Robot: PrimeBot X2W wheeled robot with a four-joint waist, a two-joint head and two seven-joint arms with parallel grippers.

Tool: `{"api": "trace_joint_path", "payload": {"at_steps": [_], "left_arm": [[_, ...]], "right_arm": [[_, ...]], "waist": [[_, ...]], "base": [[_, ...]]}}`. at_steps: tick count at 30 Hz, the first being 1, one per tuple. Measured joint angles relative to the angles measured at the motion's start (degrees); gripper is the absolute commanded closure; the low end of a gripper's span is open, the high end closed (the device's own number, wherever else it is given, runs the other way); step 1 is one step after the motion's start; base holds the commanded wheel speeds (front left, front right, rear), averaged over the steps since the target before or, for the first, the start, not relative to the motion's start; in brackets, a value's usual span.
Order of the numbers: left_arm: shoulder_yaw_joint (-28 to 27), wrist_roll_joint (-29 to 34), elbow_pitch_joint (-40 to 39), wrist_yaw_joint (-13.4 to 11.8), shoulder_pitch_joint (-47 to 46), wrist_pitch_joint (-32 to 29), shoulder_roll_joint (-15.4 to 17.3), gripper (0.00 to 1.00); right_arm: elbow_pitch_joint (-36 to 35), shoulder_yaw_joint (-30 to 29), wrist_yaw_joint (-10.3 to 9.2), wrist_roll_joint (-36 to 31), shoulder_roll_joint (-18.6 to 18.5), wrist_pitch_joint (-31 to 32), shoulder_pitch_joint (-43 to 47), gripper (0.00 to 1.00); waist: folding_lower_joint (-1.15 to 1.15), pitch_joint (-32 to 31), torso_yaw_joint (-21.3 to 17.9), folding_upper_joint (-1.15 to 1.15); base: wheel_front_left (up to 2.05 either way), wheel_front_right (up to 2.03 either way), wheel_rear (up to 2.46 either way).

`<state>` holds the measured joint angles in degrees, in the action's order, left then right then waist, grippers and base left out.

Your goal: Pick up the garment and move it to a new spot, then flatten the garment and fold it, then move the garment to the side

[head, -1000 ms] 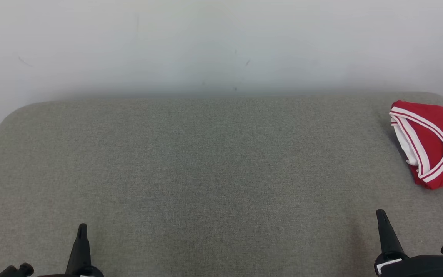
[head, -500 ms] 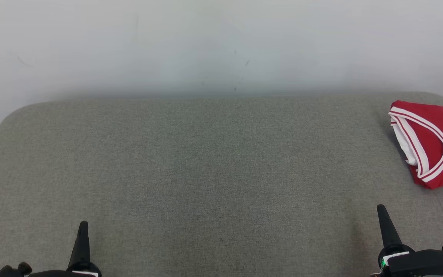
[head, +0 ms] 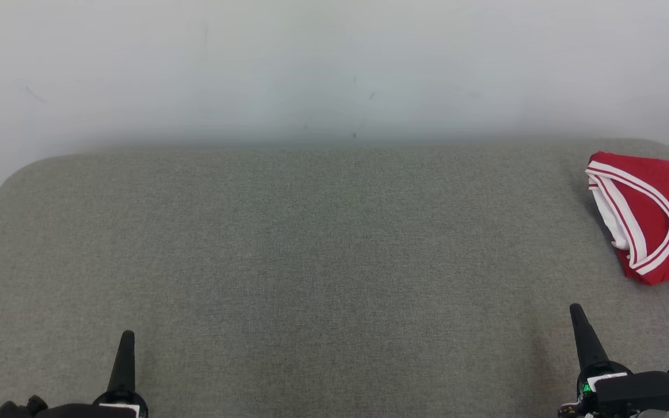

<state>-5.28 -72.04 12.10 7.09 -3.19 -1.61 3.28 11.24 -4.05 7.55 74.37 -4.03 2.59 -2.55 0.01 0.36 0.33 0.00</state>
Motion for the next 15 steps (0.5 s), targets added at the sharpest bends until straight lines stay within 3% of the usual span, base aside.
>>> {"api": "trace_joint_path", "payload": {"at_steps": [15], "left_arm": [[-0.4, -7.4, 0.7, 0.0, -1.0, -1.8, -0.1, 1.0]], "right_arm": [[1.1, -0.6, 0.0, 6.8, 0.2, 1.2, -1.3, 1.0]], "waist": [[0.0, -0.1, -0.1, 0.0]], "base": [[0.0, 0.0, 0.0]]}}
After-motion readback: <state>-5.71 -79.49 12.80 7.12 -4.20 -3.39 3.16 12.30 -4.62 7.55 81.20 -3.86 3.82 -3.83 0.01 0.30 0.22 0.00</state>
